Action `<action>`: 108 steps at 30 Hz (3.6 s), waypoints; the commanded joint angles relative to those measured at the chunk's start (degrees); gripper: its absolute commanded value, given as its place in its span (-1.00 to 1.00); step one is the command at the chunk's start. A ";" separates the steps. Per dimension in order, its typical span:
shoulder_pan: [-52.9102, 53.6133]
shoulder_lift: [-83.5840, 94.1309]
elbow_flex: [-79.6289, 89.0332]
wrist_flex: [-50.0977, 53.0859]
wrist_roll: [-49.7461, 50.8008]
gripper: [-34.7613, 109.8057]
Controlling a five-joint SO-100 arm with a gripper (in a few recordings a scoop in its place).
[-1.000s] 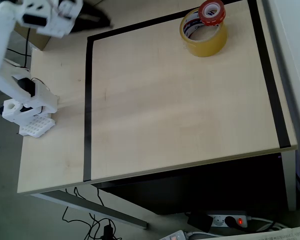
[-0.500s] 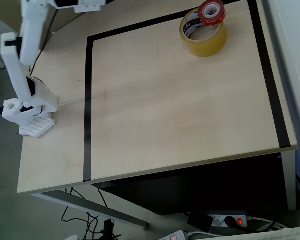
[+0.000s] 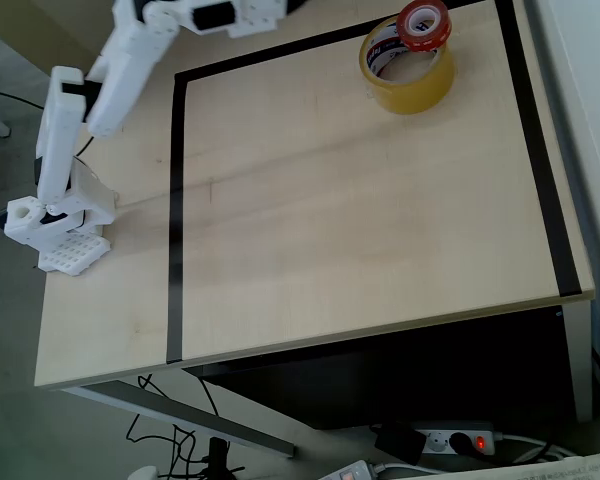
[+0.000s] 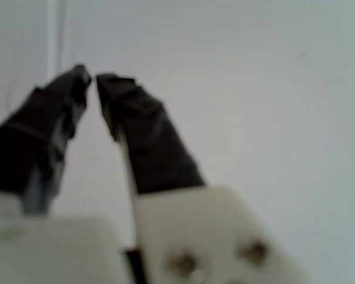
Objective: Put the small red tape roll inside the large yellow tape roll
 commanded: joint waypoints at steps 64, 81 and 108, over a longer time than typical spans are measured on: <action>-3.52 -21.53 -5.80 -21.80 -0.35 -0.52; -2.90 -22.41 -5.36 -19.42 -0.44 -0.52; -3.78 -20.74 -7.12 -15.56 -0.44 -0.52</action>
